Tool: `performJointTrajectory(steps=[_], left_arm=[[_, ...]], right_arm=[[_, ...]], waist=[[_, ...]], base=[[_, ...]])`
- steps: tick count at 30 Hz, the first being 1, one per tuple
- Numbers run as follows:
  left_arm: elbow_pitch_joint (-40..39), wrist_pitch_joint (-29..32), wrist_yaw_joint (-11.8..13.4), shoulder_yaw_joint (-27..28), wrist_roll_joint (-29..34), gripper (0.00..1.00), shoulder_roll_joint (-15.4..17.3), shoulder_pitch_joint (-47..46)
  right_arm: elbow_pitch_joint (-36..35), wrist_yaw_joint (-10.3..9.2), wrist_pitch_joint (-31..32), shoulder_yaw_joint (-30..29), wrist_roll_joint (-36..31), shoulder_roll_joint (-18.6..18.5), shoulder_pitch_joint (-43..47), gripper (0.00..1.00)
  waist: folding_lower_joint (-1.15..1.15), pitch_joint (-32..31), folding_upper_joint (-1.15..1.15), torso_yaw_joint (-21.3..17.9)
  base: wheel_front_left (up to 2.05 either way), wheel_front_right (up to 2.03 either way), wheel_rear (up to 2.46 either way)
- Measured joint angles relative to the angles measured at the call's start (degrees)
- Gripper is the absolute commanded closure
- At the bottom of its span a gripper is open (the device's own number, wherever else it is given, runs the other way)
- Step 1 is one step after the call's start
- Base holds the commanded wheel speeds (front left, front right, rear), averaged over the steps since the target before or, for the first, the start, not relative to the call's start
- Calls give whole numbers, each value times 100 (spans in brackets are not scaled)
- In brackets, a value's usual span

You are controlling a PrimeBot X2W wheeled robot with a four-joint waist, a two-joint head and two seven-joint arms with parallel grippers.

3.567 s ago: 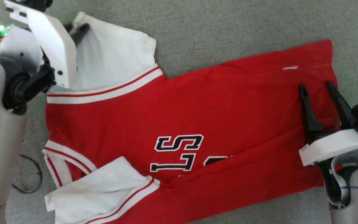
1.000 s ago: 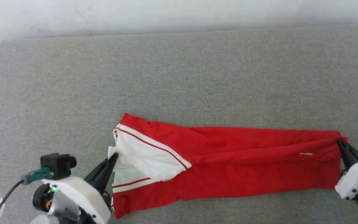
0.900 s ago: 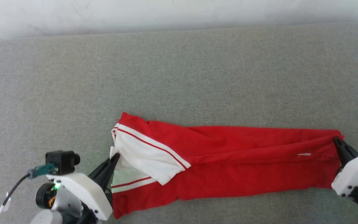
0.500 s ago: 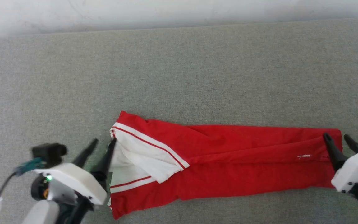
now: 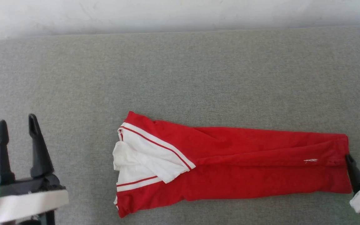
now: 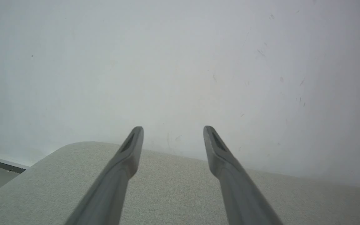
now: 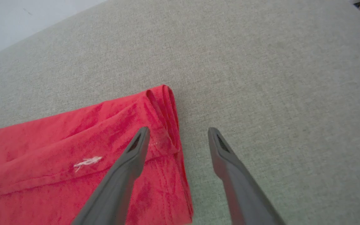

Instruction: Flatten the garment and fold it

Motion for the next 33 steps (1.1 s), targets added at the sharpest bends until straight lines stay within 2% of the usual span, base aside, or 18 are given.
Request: performJointTrajectory(steps=[4, 8, 9, 10, 11, 20, 28, 31, 33], left_arm=[[-9, 1, -225, 81, 442, 0, -503, 179], [94, 1, -478, 171, 591, 0, -766, 191], [125, 1, -533, 193, 633, 0, -794, 191], [142, 1, -587, 225, 681, 0, -826, 190], [158, 1, -625, 261, 716, 0, -853, 188], [343, 1, -850, 552, 937, 0, -993, 174], [553, 0, -911, 558, 1171, 0, -1048, 204], [632, 1, -916, 564, 1251, 0, -1053, 297], [691, 1, -916, 566, 1292, 0, -1057, 389]], right_arm=[[315, 0, 98, -31, -83, 63, -27, 0], [625, 0, 248, -84, -147, 111, -101, 0], [650, 0, 278, -100, -148, 110, -143, 52], [681, 0, 311, -123, -148, 113, -192, 71], [706, 0, 355, -127, -148, 119, -232, 100], [669, 8, 388, -386, -336, 175, -460, 100], [402, 7, 495, -1311, -762, -442, -474, 100], [301, 2, 556, -1252, -764, -557, -385, 100], [174, 1, 600, -981, -748, -541, -314, 100]], waist=[[0, 29, 0, 111], [0, 73, 0, 232], [-1, 88, 0, 257], [-1, 106, 0, 278], [0, 122, 0, 296], [0, 43, 0, 305], [0, -254, 0, 250], [0, -380, 0, 244], [0, -466, 0, 236]], base=[[0, 0, 0], [0, 0, 0], [0, 0, 0], [0, 0, 0], [0, 0, 0], [0, 0, 0], [0, 0, 0], [0, 0, 0], [0, 0, 0]])
